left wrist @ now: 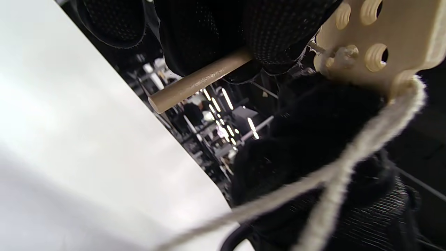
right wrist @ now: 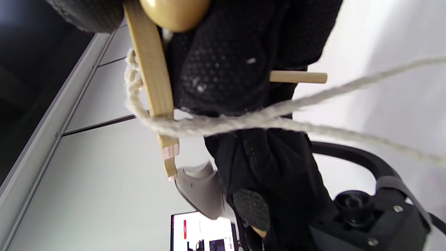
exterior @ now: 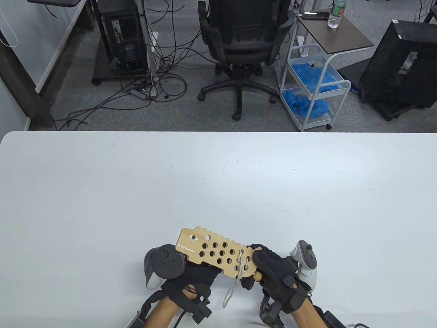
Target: Remove rope from all holes on crocodile lacing toy
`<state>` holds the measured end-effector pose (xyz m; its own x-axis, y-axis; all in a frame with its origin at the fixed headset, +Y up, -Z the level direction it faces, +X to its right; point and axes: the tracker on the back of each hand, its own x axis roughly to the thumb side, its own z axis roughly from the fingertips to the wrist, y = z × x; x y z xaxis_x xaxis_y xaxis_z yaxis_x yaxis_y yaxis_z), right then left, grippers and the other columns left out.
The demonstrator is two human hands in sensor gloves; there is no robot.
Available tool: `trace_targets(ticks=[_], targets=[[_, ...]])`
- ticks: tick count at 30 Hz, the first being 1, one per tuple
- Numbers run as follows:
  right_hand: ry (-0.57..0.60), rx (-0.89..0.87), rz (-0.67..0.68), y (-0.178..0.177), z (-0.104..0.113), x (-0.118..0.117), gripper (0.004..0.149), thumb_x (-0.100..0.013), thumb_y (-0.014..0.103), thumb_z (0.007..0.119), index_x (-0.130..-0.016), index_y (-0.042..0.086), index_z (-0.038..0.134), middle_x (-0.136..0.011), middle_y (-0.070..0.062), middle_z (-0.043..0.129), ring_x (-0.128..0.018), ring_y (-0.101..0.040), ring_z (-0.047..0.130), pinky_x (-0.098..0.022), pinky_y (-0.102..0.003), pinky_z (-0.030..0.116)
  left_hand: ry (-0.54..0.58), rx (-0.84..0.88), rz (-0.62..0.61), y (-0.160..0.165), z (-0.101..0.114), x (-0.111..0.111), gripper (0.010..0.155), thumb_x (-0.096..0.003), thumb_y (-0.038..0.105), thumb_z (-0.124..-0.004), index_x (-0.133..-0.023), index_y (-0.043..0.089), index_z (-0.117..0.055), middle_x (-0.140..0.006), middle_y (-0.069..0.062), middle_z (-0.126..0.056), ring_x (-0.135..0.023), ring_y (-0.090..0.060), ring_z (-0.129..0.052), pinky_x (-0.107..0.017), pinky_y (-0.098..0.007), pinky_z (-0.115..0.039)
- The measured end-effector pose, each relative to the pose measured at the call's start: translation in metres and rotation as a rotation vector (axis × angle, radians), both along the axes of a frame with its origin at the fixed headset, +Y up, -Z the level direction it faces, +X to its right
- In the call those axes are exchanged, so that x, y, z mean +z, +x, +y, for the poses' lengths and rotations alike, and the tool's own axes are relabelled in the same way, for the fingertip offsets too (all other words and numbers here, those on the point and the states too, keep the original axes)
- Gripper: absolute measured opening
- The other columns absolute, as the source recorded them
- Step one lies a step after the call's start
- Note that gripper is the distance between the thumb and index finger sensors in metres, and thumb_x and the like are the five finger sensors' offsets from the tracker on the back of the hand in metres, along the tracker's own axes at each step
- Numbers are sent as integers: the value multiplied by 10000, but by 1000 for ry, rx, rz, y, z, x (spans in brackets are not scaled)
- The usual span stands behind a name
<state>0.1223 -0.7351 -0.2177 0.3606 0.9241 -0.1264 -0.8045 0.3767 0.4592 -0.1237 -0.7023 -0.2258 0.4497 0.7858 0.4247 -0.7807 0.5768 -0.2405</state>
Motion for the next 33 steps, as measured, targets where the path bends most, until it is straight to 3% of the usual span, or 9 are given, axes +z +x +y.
trace_targets(ticks=[2,3,9,10,27,28,30,31,33], targets=[[7,22,-22,3,0,-2,477,-509,460,718,-862,140,743,-671,-85,968,-402,-210,1014,-563,-533,769,27,-52,75,-4,1,-1,484,-486,336,-808,-967,386,-784,-905,5,-882,-710,-186,-905,-652,-573,-720],[10,37,-35,6,-1,-3,476,-509,460,717,-862,141,742,-672,-85,968,-403,-208,1014,-563,-533,769,32,-63,110,-7,1,-2,490,-481,269,-839,-955,389,-794,-896,11,-892,-702,-184,-913,-648,-570,-727],[-1,76,-124,18,-3,-8,474,-509,460,719,-866,150,741,-681,-85,963,-412,-211,1010,-570,-532,763,43,-117,249,-23,-2,-9,439,-478,369,-813,-916,397,-830,-866,20,-936,-690,-188,-943,-634,-569,-744],[-4,78,-141,21,-4,-9,473,-510,462,718,-868,154,740,-683,-84,962,-415,-211,1009,-572,-532,762,46,-129,265,-26,-2,-11,452,-473,302,-844,-915,397,-832,-862,21,-941,-688,-187,-946,-633,-568,-747],[-88,39,-381,59,-11,-18,472,-520,481,699,-891,189,709,-729,-58,940,-462,-194,1001,-605,-517,747,-12,-134,505,-72,-8,-30,438,-481,379,-808,-919,392,-826,-847,24,-957,-680,-180,-962,-618,-553,-765],[-94,35,-394,62,-12,-19,472,-521,481,698,-892,189,708,-729,-58,940,-462,-194,1001,-604,-516,748,-18,-130,523,-76,-8,-31,452,-474,307,-842,-918,392,-827,-846,22,-959,-680,-180,-962,-617,-553,-766],[-102,31,-410,64,-13,-19,472,-522,482,697,-893,189,708,-731,-57,938,-465,-194,1000,-606,-517,746,-29,-123,545,-81,-9,-32,438,-482,379,-808,-919,394,-824,-847,24,-958,-681,-178,-962,-617,-551,-767],[-106,31,-420,66,-13,-19,472,-522,482,697,-893,191,706,-732,-58,938,-466,-194,1000,-605,-517,746,-35,-117,562,-85,-10,-33,452,-476,308,-841,-920,394,-824,-846,25,-958,-681,-179,-962,-616,-550,-768],[-113,31,-436,69,-14,-20,473,-523,483,696,-895,190,704,-734,-56,937,-465,-192,1001,-606,-515,747,-48,-104,587,-91,-11,-35,439,-483,380,-807,-922,392,-823,-849,23,-956,-681,-179,-961,-615,-549,-768]])
